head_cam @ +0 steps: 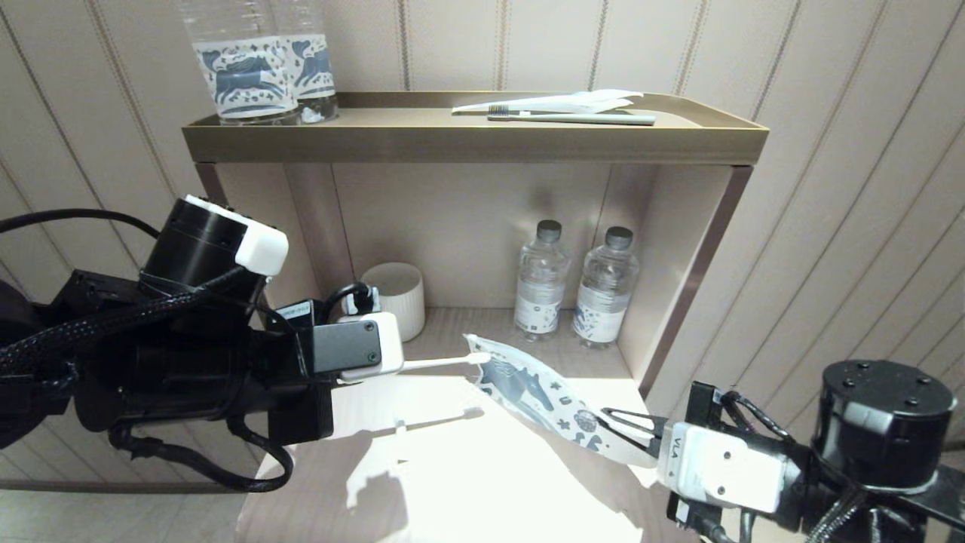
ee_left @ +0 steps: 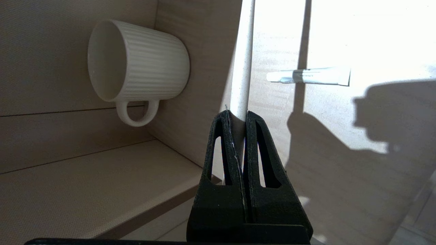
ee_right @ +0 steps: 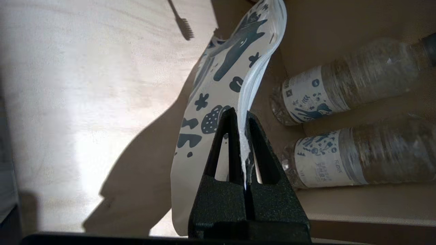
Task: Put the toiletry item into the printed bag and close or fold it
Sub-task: Place the toothbrush in the storage bag
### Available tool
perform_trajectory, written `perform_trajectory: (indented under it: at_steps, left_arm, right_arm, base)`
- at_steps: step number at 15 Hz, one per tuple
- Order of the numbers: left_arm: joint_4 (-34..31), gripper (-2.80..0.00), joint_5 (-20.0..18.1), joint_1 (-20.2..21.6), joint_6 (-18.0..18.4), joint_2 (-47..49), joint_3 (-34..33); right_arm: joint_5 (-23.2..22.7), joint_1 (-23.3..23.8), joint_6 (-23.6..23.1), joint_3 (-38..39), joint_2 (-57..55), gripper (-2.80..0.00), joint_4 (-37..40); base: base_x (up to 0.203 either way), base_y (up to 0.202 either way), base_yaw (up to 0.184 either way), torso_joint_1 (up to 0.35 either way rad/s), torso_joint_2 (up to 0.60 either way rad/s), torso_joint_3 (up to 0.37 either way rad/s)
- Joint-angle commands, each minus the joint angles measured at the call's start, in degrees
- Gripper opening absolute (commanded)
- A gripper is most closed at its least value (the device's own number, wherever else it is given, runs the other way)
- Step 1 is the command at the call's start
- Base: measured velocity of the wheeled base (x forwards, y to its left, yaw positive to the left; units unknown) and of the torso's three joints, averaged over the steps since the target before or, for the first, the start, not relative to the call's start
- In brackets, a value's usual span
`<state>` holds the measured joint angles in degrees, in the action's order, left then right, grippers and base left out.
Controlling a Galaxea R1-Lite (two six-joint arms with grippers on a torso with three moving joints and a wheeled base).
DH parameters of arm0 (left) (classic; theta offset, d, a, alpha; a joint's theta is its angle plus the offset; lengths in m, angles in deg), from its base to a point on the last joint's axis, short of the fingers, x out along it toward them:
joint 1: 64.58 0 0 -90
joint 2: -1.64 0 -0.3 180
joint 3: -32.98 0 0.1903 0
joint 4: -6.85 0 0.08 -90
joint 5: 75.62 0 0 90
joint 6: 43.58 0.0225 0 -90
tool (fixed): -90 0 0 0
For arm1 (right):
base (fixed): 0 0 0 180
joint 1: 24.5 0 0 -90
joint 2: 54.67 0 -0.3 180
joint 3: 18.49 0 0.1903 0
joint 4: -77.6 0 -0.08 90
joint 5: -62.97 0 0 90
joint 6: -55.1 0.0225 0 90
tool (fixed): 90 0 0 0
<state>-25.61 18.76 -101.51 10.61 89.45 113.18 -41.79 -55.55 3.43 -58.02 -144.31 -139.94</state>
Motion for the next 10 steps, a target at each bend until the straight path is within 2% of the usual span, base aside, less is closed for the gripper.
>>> perform_trajectory:
  at_steps: [1, 5, 10]
  left_arm:
    - [-0.13, -2.80, 0.02, -0.08, 0.31, 0.20, 0.01]
    - [-0.30, -2.80, 0.02, -0.08, 0.39, -0.90, -0.77]
    - [-0.40, -2.80, 0.11, -0.59, 0.48, -3.88, -4.09]
  right_arm:
    - [-0.09, -1.03, -0.40, 0.68, -0.13, -2.80, -0.36]
    - [-0.01, -2.96, -0.56, 1.41, -0.19, -2.80, -0.36]
    - [-0.01, -2.79, -0.61, 1.40, -0.45, -2.80, -0.27]
  base:
    - [0.000, 0.000, 0.000, 0.000, 0.00, 0.000]
    - [0.000, 0.000, 0.000, 0.000, 0.00, 0.000]
    - [0.000, 0.000, 0.000, 0.000, 0.00, 0.000]
